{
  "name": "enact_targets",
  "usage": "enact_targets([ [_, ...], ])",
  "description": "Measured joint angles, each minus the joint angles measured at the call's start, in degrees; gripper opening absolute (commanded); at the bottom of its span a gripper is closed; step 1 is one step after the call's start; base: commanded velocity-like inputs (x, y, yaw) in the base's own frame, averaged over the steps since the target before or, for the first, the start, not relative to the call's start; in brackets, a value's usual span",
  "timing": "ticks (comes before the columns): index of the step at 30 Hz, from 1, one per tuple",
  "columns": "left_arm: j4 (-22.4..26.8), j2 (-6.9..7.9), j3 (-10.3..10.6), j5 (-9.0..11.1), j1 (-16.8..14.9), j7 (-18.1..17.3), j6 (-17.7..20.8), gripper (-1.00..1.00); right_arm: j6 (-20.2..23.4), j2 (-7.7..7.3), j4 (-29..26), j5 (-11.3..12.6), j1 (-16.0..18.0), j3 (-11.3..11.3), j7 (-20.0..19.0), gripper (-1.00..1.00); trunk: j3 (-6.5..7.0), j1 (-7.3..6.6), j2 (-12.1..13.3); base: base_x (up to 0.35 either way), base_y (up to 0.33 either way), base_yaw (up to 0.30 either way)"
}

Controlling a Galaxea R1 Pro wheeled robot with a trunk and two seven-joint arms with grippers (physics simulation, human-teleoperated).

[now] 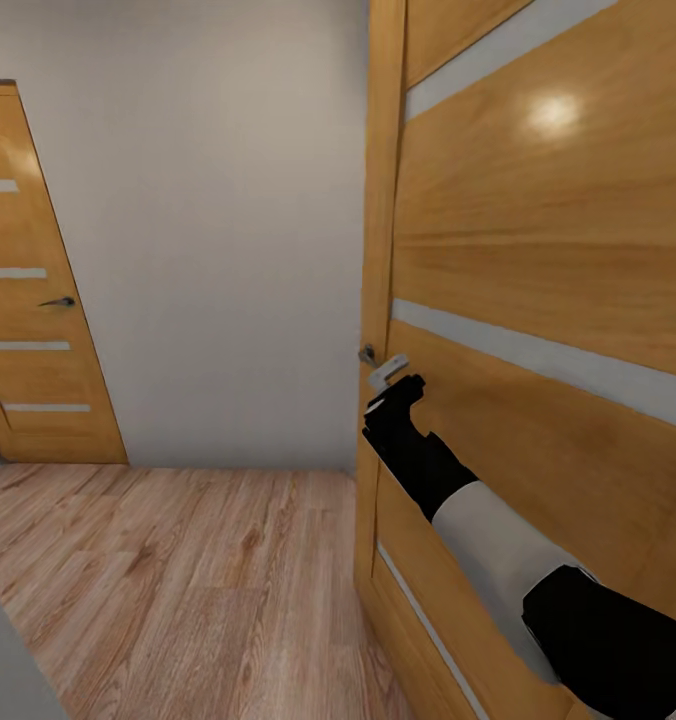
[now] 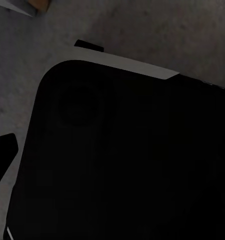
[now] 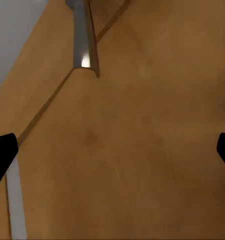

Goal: Move the two storage containers from the living room to the garage. In the garage, place one container on the floor and stack the other container on top of it (either order is fine).

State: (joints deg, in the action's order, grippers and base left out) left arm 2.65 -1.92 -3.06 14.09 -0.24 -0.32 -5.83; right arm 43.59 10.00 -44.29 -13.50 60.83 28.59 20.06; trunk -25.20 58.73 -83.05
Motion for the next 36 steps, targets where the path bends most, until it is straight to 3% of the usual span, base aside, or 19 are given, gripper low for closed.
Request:
enact_targets([
  [36, 0.00, 0.00, -0.01, 0.06, 0.00, 0.00, -0.03, 1.00, 0.54, 0.00, -0.47, 0.32, -0.08, -0.03, -0.28, 1.00, 0.00, 0.00, 0.00, 0.000, 0.000, 0.000],
])
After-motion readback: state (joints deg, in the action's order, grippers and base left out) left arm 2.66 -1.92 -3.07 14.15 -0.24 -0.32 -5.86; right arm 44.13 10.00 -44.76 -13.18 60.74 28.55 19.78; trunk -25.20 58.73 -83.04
